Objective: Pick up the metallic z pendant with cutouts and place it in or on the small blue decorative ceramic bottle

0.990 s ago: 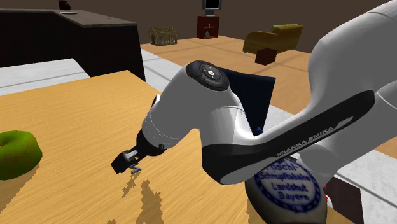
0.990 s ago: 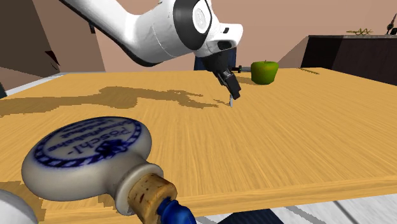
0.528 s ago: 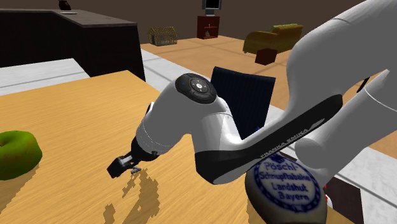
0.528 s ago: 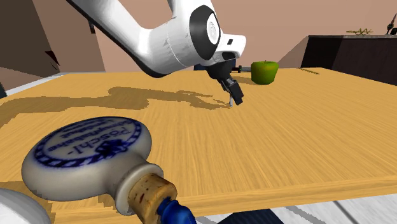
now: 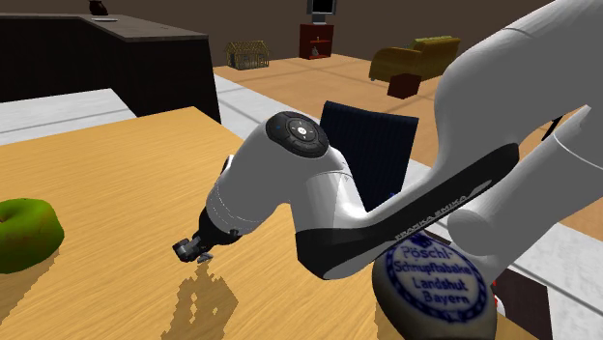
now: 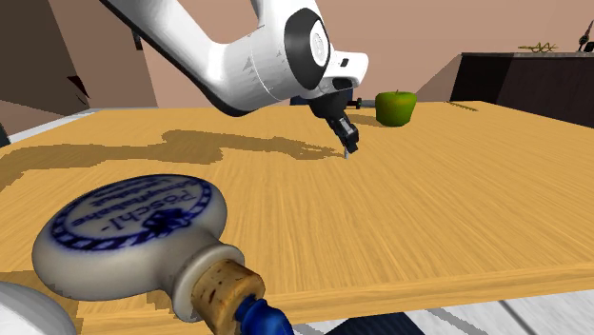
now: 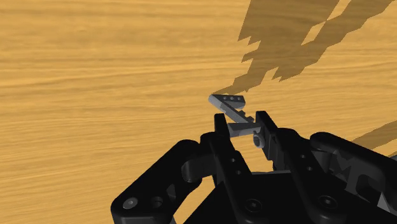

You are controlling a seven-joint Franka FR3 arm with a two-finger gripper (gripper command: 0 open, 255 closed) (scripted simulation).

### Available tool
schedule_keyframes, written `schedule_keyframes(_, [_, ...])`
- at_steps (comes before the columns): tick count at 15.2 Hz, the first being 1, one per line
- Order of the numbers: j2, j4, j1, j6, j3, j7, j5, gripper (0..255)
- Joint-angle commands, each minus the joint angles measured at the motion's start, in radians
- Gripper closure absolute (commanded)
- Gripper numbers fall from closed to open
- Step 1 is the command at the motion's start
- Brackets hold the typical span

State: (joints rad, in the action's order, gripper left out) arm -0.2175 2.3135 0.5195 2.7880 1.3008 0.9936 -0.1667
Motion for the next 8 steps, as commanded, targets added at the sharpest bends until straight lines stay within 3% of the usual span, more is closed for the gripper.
schedule_keyframes(1, [0.0,0.0,0.0,0.0,0.0,0.0,0.0,255])
schedule_keyframes(7, [0.0,0.0,0.0,0.0,0.0,0.0,0.0,255])
schedule_keyframes(8, [-0.006,-0.005,-0.028,-0.012,-0.028,-0.014,0.016,255])
